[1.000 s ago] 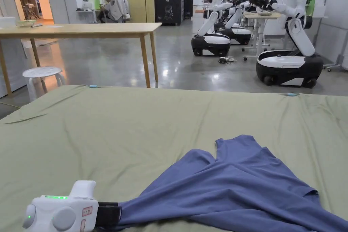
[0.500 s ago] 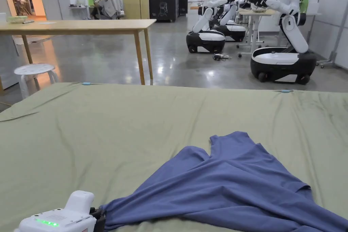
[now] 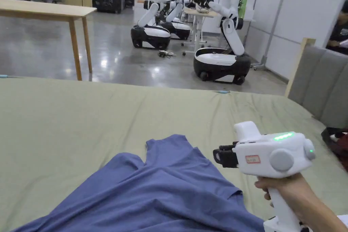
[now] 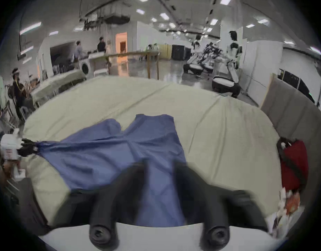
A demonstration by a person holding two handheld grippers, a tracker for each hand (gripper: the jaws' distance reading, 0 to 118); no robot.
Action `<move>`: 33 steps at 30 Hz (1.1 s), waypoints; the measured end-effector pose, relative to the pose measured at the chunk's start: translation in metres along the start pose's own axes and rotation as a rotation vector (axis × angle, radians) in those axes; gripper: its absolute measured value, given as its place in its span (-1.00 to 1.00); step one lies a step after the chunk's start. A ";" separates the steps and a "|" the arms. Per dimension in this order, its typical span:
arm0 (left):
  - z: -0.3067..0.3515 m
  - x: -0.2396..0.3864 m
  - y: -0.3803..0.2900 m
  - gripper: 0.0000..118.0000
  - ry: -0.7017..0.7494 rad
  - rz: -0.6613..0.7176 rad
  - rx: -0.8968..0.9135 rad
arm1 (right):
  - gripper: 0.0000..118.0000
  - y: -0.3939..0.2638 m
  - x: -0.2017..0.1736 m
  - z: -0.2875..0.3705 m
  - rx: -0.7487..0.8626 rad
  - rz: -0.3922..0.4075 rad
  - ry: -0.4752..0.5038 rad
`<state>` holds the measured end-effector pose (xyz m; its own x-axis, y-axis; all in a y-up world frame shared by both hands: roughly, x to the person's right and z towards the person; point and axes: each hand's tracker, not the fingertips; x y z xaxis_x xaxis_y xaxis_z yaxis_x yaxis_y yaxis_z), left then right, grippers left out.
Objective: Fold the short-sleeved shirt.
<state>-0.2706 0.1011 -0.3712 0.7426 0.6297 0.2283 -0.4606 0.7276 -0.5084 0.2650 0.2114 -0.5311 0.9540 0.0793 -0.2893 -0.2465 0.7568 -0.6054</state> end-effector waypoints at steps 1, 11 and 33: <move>0.000 0.001 0.000 -0.91 -0.001 0.012 -0.003 | 0.99 0.007 0.008 -0.026 -0.057 -0.008 0.008; -0.005 0.017 0.005 -0.91 0.037 0.055 -0.019 | 0.99 0.028 0.033 -0.171 -0.252 -0.052 -0.046; -0.007 0.024 0.013 -0.91 0.055 0.071 -0.049 | -0.92 0.004 -0.017 -0.106 -0.099 0.059 -0.095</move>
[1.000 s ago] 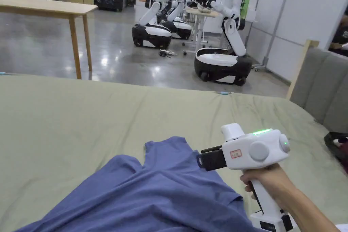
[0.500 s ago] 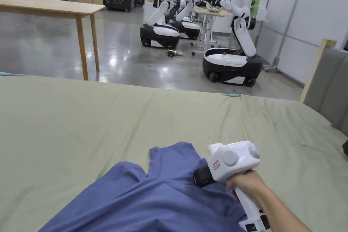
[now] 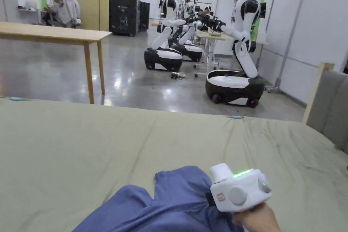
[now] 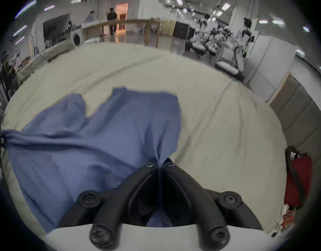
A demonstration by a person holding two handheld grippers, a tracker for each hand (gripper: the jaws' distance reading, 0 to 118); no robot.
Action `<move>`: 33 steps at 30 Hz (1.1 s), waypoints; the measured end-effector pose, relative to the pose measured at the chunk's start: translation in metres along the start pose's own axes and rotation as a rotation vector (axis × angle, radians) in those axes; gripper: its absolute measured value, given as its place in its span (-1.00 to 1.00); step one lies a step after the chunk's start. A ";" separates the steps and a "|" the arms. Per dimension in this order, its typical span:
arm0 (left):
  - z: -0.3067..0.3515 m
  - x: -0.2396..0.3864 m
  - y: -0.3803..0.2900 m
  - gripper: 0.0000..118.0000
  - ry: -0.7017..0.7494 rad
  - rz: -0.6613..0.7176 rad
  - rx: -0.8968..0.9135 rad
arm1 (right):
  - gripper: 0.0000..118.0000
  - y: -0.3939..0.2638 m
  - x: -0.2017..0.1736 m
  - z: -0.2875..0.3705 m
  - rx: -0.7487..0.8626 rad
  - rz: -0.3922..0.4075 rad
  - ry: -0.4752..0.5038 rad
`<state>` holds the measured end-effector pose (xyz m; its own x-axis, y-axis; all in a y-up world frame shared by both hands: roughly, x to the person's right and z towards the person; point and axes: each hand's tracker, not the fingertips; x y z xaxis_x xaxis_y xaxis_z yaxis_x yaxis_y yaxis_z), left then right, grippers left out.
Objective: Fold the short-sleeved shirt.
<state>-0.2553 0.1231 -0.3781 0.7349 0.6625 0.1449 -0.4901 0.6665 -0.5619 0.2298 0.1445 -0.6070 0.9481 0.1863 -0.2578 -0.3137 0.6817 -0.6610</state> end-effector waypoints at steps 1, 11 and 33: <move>0.001 0.000 0.002 -0.91 -0.001 0.002 0.002 | -0.92 -0.002 0.002 0.018 0.064 -0.033 -0.009; 0.015 0.019 0.012 -0.91 -0.052 -0.007 0.094 | -0.92 -0.058 0.005 0.207 0.377 -0.162 0.090; -0.028 0.272 0.361 -0.91 0.005 -0.573 0.370 | -0.92 0.195 0.119 0.387 0.776 -0.067 -0.317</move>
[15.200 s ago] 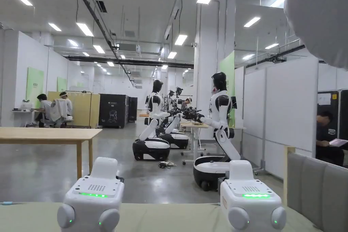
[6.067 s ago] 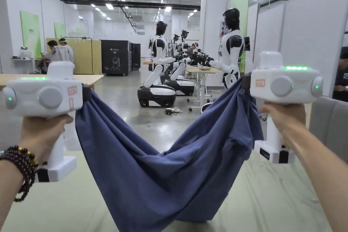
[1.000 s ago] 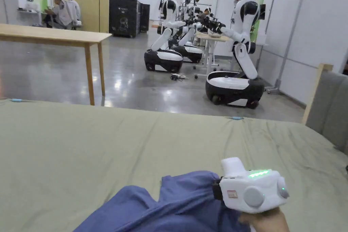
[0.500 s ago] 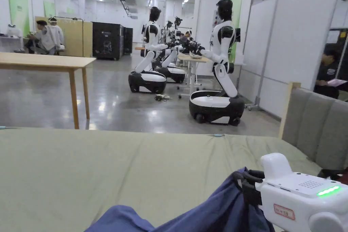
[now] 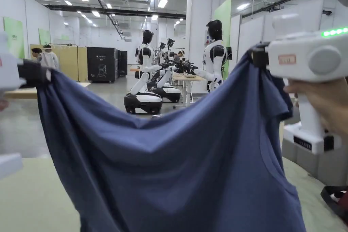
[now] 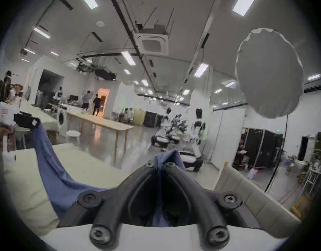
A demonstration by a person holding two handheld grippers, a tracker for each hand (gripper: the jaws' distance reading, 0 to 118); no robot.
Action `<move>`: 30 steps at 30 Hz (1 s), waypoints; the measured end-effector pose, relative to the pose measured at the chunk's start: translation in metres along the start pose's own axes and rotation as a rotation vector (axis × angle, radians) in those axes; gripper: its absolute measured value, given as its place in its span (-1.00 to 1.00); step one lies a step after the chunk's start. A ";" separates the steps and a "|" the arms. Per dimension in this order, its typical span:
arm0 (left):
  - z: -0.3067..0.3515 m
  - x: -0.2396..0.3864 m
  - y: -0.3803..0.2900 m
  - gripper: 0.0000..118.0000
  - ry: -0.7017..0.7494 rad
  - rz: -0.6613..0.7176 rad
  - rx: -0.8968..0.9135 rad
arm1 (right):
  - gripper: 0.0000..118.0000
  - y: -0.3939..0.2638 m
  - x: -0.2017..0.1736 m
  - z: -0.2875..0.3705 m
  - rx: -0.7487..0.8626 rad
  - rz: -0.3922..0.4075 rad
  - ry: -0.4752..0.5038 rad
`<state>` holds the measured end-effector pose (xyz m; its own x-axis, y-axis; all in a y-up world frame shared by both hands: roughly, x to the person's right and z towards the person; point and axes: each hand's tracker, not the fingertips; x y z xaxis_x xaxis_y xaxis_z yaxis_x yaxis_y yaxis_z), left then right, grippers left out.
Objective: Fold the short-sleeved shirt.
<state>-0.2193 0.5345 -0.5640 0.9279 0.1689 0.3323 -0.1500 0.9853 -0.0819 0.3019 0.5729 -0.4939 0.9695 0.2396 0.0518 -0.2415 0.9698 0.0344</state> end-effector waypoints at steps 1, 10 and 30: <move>-0.010 0.000 0.020 -0.91 0.021 -0.022 0.023 | -0.92 0.013 0.004 -0.013 -0.001 0.001 -0.013; -0.076 -0.021 0.097 -0.91 0.178 -0.055 0.048 | -0.92 0.066 0.026 -0.102 -0.021 -0.088 -0.144; -0.151 -0.083 0.005 -0.91 0.222 0.015 0.007 | -0.92 -0.017 0.017 -0.179 -0.082 -0.306 -0.117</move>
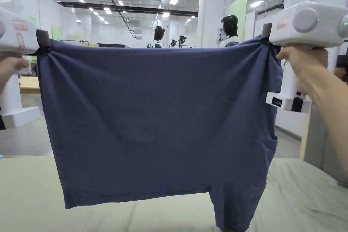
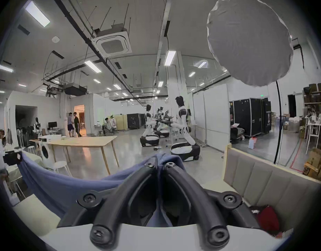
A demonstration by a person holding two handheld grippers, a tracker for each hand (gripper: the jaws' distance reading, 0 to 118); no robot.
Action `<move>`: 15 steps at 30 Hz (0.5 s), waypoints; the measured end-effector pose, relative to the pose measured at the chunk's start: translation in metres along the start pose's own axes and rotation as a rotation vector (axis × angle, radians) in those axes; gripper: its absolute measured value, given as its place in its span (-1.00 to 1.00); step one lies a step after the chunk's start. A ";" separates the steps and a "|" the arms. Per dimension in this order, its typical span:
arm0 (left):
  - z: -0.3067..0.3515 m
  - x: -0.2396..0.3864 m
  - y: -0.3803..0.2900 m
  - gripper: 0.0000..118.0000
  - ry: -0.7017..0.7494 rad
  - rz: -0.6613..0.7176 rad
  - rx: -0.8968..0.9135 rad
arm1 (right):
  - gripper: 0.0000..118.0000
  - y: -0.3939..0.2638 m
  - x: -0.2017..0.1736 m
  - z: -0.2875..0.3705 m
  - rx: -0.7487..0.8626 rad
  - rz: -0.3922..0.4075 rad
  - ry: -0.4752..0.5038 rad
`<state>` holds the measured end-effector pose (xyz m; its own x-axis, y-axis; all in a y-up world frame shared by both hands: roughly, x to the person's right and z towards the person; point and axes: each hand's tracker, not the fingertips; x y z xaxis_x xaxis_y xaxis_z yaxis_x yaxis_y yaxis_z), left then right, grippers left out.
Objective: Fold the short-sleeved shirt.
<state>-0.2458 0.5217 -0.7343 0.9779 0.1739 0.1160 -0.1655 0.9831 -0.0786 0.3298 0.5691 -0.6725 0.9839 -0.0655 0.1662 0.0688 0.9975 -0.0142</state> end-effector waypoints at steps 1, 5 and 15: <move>-0.004 -0.003 -0.011 -0.91 -0.015 0.014 -0.015 | -0.92 -0.014 0.002 -0.003 -0.011 -0.006 -0.002; -0.015 -0.010 -0.078 -0.91 -0.022 0.060 -0.107 | -0.92 -0.085 0.008 -0.012 -0.107 -0.035 -0.011; -0.002 -0.001 -0.170 -0.91 -0.057 0.096 -0.199 | -0.92 -0.166 0.024 -0.004 -0.187 -0.100 -0.013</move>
<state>-0.2183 0.3543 -0.7229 0.9491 0.2750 0.1537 -0.2239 0.9320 -0.2851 0.3421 0.4015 -0.6697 0.9686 -0.1622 0.1886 0.1964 0.9639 -0.1798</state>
